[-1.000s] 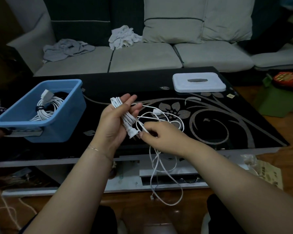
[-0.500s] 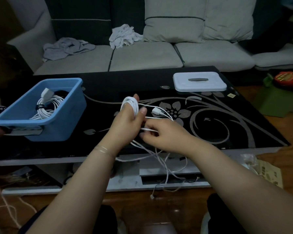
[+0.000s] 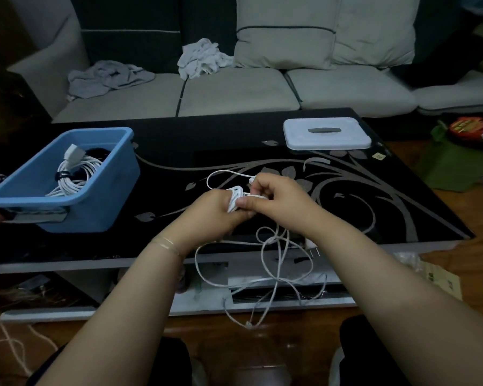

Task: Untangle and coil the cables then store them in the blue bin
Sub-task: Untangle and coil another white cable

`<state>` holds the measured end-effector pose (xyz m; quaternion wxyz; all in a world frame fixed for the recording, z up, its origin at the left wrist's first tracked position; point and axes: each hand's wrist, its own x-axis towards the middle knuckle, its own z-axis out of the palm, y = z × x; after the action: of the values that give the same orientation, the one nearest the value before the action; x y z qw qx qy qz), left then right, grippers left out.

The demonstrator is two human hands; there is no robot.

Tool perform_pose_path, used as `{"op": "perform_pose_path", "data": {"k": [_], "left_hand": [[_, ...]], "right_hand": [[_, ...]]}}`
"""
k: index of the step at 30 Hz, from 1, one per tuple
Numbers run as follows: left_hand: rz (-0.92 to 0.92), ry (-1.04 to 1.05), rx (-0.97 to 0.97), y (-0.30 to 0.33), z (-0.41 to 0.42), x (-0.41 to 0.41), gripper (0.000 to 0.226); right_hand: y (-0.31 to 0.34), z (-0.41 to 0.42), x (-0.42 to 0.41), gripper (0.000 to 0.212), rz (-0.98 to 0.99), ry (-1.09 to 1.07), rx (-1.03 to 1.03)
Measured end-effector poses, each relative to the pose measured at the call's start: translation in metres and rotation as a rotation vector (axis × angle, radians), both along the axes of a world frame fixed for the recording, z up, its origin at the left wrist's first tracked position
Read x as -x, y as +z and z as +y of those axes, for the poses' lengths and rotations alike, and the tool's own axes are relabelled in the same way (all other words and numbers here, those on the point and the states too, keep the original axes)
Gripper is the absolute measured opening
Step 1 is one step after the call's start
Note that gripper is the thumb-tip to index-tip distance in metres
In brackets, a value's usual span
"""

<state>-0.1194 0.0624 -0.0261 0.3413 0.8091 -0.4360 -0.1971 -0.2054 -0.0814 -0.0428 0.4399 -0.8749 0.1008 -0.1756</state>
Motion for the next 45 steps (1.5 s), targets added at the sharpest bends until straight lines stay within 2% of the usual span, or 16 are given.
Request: {"op": "perform_pose_path", "data": {"k": [5, 8, 10, 13, 14, 16, 19, 23, 29, 34, 38, 41, 45], "left_hand": [[0.181, -0.067, 0.052, 0.004, 0.004, 0.002, 0.027], [0.356, -0.128, 0.121, 0.004, 0.006, -0.003, 0.032], [0.458, -0.138, 0.196, 0.003, 0.007, -0.003, 0.043], [0.667, -0.078, 0.338, 0.003, 0.003, -0.002, 0.069], [0.749, -0.064, 0.381, 0.004, 0.002, -0.002, 0.07], [0.912, -0.059, 0.479, 0.003, 0.001, -0.005, 0.068], [1.146, -0.067, 0.606, 0.002, 0.001, -0.01, 0.069], [1.316, -0.054, 0.734, 0.004, 0.003, -0.01, 0.06], [1.308, 0.039, 0.932, 0.013, 0.006, -0.009, 0.046], [1.215, 0.183, 1.017, 0.018, 0.009, -0.015, 0.044], [1.142, 0.249, 1.005, 0.017, 0.008, -0.013, 0.048], [1.051, 0.28, 1.002, 0.015, 0.006, -0.011, 0.048], [0.951, 0.324, 1.015, 0.013, 0.004, -0.011, 0.047]], "right_hand": [[0.003, 0.001, -0.001, 0.044, 0.027, 0.119, -0.234], [0.008, 0.0, 0.0, 0.06, 0.055, 0.192, -0.339], [0.009, -0.002, 0.0, 0.054, 0.05, 0.198, -0.39], [0.008, -0.002, 0.0, 0.035, 0.043, 0.193, -0.499], [0.007, -0.001, -0.001, 0.032, 0.05, 0.205, -0.543], [0.004, 0.004, -0.002, 0.034, 0.088, 0.202, -0.561], [-0.001, 0.012, -0.005, 0.052, 0.133, 0.153, -0.495], [-0.002, 0.021, -0.005, 0.036, 0.122, 0.126, -0.475], [-0.003, 0.024, 0.0, 0.029, 0.154, 0.165, -0.458], [-0.01, 0.031, 0.003, 0.015, 0.173, 0.236, -0.309], [-0.017, 0.03, -0.001, 0.022, 0.161, 0.154, -0.048], [-0.013, 0.032, 0.002, 0.022, 0.232, 0.153, 0.12], [-0.006, 0.044, 0.008, 0.02, 0.305, 0.224, 0.183]]}}
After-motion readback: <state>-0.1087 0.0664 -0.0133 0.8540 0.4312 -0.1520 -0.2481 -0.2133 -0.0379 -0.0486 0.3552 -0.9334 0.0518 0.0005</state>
